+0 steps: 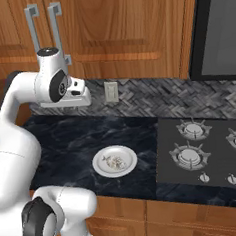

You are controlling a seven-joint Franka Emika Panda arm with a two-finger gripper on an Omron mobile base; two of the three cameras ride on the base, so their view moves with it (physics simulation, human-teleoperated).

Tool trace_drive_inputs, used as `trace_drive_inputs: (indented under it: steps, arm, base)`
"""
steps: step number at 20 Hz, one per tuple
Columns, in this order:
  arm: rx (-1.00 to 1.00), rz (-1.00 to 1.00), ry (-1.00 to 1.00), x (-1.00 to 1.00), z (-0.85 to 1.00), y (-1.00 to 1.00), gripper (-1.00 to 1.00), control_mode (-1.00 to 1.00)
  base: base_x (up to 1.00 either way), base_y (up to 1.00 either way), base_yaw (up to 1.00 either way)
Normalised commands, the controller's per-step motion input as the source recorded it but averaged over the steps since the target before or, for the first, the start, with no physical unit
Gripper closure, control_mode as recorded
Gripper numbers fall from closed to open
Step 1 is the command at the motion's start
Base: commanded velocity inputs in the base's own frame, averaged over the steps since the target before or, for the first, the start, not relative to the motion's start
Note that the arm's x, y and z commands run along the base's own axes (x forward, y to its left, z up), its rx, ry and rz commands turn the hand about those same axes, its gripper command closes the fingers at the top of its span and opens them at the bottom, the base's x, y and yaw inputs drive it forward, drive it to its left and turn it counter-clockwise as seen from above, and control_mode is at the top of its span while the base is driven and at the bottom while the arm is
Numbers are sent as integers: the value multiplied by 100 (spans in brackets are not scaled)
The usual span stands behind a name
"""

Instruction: Place the fish on the rack of the oven, and slide the rack back inside. Close the oven door.

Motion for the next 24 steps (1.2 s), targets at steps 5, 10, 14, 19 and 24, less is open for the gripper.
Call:
trace_drive_inputs:
  steps: [5,10,14,19,24]
  arm:
    - [1,5,0,-19,-5,-13,-100,-100]
    - [0,27,3,-51,-41,-27,-100,-100]
    - [-4,31,12,-34,-63,-53,-100,-100]
    - [-17,23,16,-9,-54,-57,-100,-100]
    - [-22,3,8,0,-30,-56,-100,-100]
  base:
    - [0,0,0]
    - [0,0,0]
    - [0,0,0]
    - [0,0,0]
    - [0,0,0]
